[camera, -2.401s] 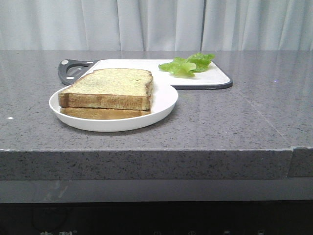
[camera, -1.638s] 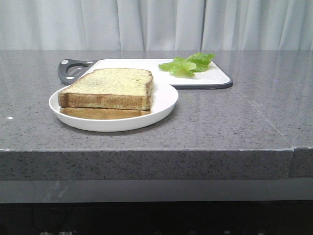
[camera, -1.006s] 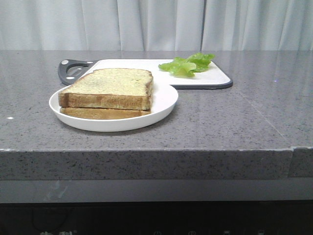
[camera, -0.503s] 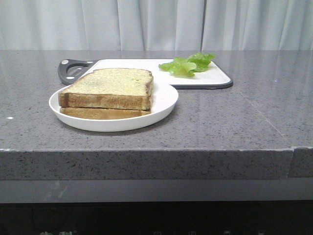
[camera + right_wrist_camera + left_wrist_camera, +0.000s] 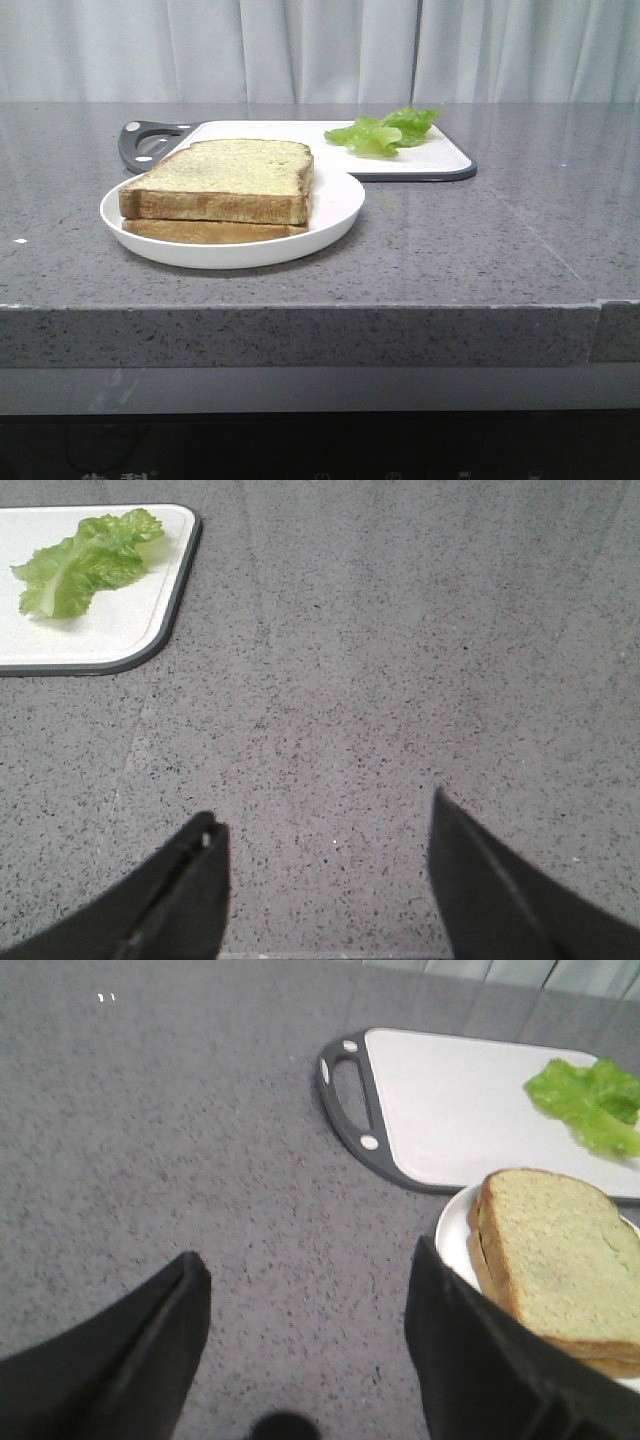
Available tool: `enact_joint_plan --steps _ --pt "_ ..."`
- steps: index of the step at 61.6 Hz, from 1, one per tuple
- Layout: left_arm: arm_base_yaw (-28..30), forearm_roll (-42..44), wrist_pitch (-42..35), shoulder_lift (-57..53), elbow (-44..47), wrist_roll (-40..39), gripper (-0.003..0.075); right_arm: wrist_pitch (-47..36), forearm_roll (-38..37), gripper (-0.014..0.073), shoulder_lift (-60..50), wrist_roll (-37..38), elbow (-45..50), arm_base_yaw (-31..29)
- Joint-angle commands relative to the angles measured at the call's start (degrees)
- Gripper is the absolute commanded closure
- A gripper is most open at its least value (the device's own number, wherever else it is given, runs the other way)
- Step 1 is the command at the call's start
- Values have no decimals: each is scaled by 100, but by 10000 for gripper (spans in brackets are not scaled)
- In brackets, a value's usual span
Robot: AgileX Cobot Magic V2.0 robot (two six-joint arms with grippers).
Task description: Left arm grabs bread, right arm adds lettuce
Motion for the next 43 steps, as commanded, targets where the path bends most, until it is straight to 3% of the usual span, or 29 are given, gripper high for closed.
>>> enact_joint_plan --steps 1,15,43 --pt "-48 -319 -65 347 -374 143 264 -285 -43 82 66 -44 -207 -33" --pt "-277 -1203 621 1385 -943 1072 265 -249 -43 82 66 -44 -195 -33" --pt "-1414 -1672 1387 3517 -2373 1074 291 -330 -30 82 66 -44 28 -33"
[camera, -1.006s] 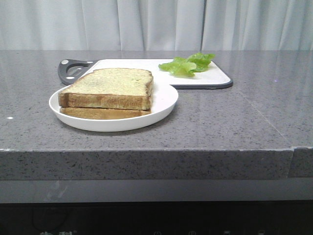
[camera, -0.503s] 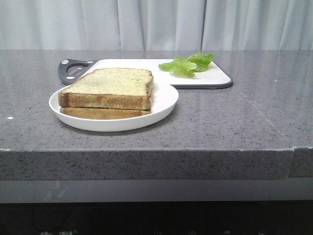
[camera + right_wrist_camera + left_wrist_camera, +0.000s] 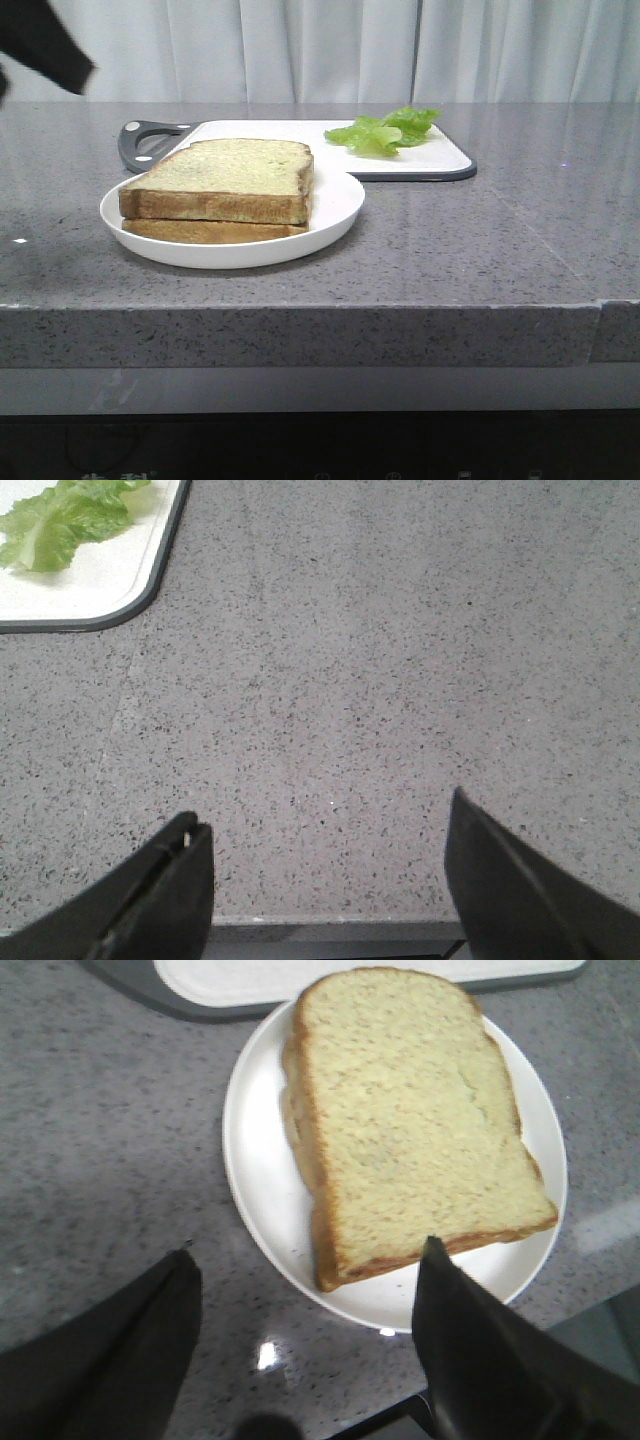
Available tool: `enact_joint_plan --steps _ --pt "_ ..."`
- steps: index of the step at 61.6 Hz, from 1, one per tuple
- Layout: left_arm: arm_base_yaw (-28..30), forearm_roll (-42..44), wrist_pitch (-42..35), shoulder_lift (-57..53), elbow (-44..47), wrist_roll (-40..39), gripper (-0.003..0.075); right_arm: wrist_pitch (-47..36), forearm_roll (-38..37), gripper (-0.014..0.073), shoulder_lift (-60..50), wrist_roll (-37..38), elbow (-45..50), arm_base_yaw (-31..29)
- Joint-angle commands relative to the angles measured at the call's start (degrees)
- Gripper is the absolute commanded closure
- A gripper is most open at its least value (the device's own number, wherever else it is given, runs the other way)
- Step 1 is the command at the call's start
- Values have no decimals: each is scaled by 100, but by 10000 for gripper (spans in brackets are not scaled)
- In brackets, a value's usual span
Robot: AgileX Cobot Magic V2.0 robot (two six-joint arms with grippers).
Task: Left arm grabs bread, right arm adds lettuce
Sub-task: 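Lower the left gripper onto the top bread slice and grasp it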
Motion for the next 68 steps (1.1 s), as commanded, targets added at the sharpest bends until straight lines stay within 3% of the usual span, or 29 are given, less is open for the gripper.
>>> enact_joint_plan --steps 1,22,46,57,68 --pt "-181 -321 48 289 -527 18 295 -426 -30 82 52 -44 -151 -33" --pt "-193 -500 504 1615 -1514 18 323 -426 -30 82 52 -44 -151 -33" --pt "-193 -500 405 2210 -1750 18 326 -426 -30 82 52 -44 -151 -33" --pt "-193 -500 392 2225 -1750 18 398 -426 -30 82 52 -44 -151 -33" --pt "-193 -500 392 2225 -1750 18 526 -426 -30 82 52 -44 -151 -33"
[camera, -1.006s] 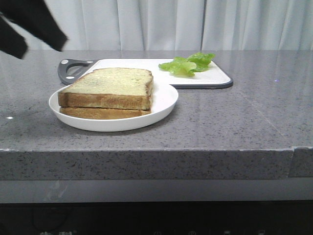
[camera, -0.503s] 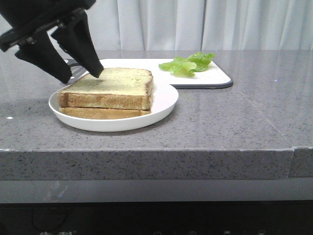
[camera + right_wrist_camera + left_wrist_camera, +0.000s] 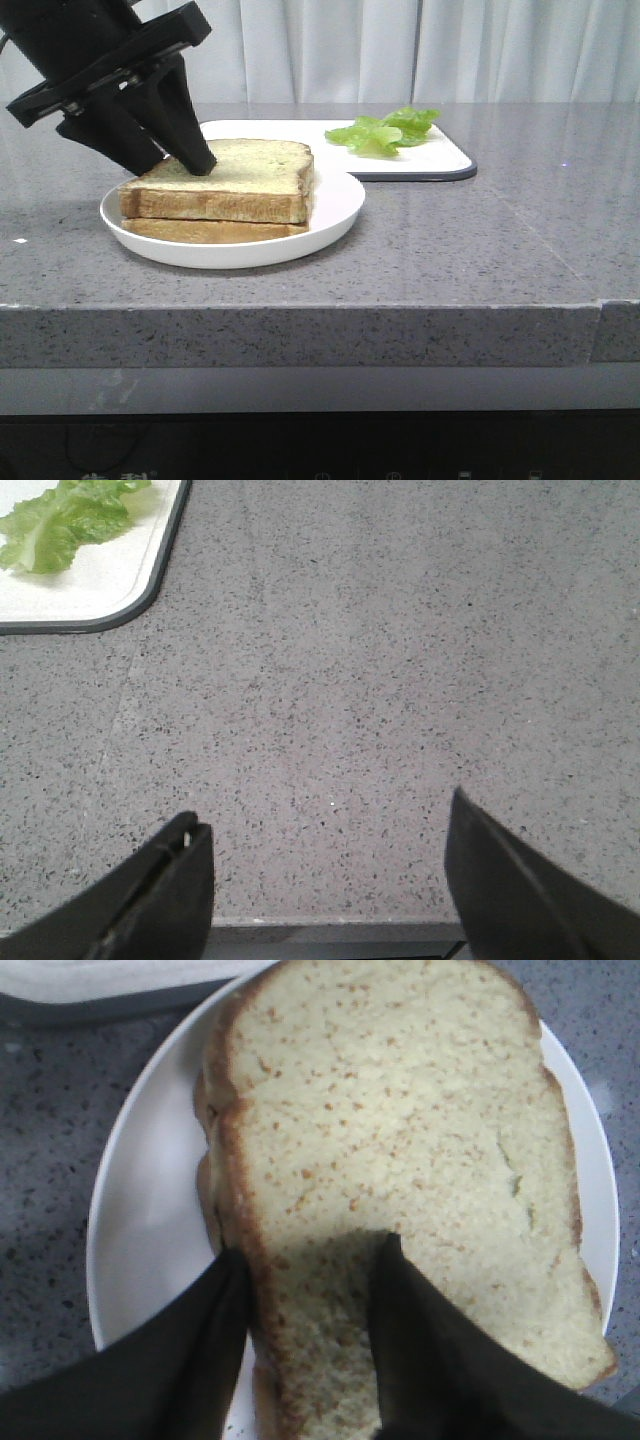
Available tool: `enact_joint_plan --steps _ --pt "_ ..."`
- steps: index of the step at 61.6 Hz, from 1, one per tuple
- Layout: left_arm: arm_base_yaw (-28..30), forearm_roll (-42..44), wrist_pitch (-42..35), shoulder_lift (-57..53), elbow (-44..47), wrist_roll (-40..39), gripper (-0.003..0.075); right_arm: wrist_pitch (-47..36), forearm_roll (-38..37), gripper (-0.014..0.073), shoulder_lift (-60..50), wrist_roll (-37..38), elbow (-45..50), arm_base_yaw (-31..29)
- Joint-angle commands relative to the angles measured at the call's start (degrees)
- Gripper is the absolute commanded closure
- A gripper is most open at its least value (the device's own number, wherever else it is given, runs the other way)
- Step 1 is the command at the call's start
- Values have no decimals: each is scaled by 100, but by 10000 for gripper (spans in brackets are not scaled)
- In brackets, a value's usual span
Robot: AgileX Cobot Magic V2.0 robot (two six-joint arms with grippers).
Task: Left arm grabs bread, right arm adds lettuce
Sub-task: 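Lower the left gripper onto the top bread slice and grasp it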
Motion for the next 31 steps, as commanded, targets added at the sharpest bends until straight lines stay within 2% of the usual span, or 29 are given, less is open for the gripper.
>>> enact_joint_plan --steps 1,20,31 --pt "-26 -143 -164 -202 -187 5 538 -426 -30 82 52 -44 -151 -33" --pt "-26 -143 -86 -202 -199 5 739 -426 -30 82 52 -44 -151 -33" --pt "-26 -121 245 -407 -377 5 741 -432 -30 82 52 -44 -151 -33"
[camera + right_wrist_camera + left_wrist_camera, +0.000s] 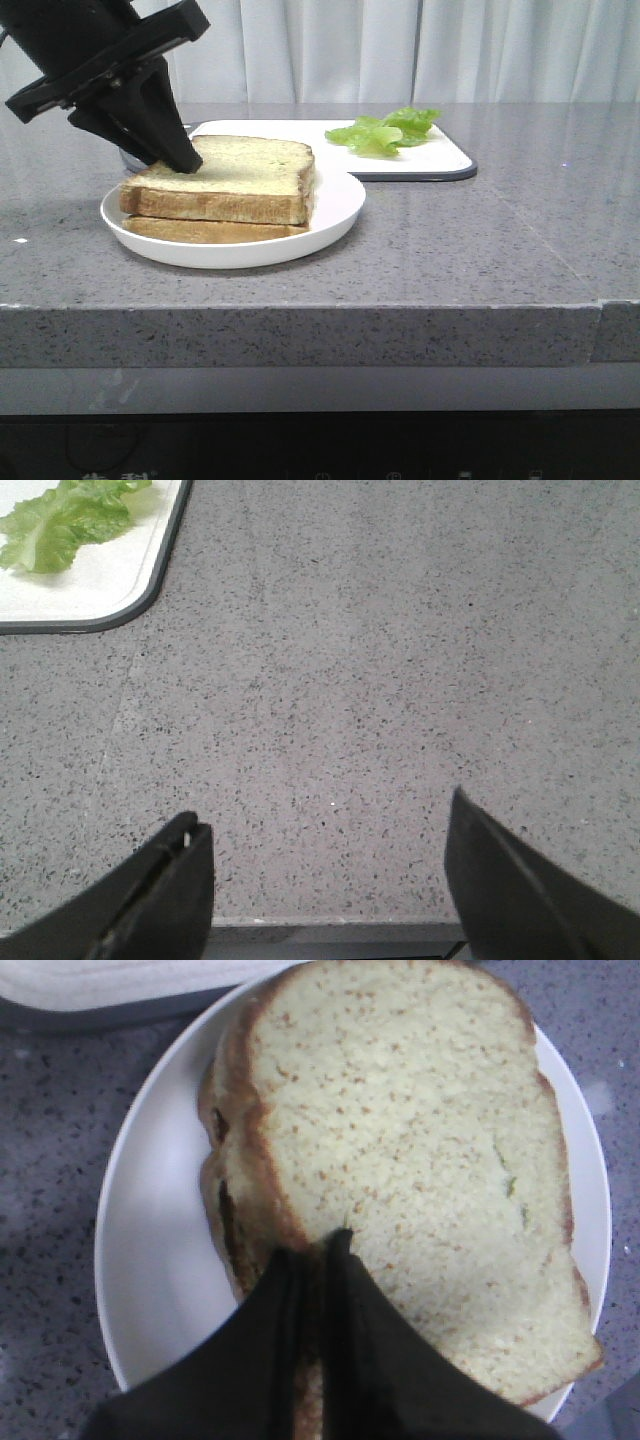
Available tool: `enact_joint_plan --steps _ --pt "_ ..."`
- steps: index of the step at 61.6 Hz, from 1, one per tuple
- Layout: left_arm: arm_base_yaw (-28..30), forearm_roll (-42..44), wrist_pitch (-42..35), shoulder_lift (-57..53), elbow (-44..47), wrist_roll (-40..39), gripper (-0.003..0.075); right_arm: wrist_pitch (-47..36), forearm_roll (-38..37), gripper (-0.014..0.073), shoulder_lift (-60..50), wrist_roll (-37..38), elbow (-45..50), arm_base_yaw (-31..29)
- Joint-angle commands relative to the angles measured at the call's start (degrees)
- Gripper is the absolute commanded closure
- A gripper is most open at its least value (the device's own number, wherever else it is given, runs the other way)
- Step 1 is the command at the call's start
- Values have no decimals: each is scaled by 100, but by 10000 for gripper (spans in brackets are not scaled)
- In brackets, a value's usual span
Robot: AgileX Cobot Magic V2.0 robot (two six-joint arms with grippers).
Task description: Left arm grabs bread, right arm adds lettuce
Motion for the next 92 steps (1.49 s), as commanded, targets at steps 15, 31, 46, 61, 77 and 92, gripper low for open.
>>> enact_joint_plan --steps 15,31,46,61,77,92 --pt "117 -111 175 -1353 -211 5 741 -432 -30 82 52 -44 -151 -33" --pt "933 -111 8 -2945 644 5 741 -466 -25 82 52 -44 -151 -33" --pt "1624 -111 -4 -4485 1798 -5 741 -433 346 82 87 -44 -99 -26" --pt "1650 -111 -75 -5197 2201 -5 741 -275 1621 82 821 -1005 -587 147" --pt "1650 -111 -63 -5219 2201 -5 741 -352 3125 82 2297 -2045 -1327 374" --pt "1650 -135 -90 -5219 2201 -5 741 -346 3750 82 3684 -2494 -2414 374"
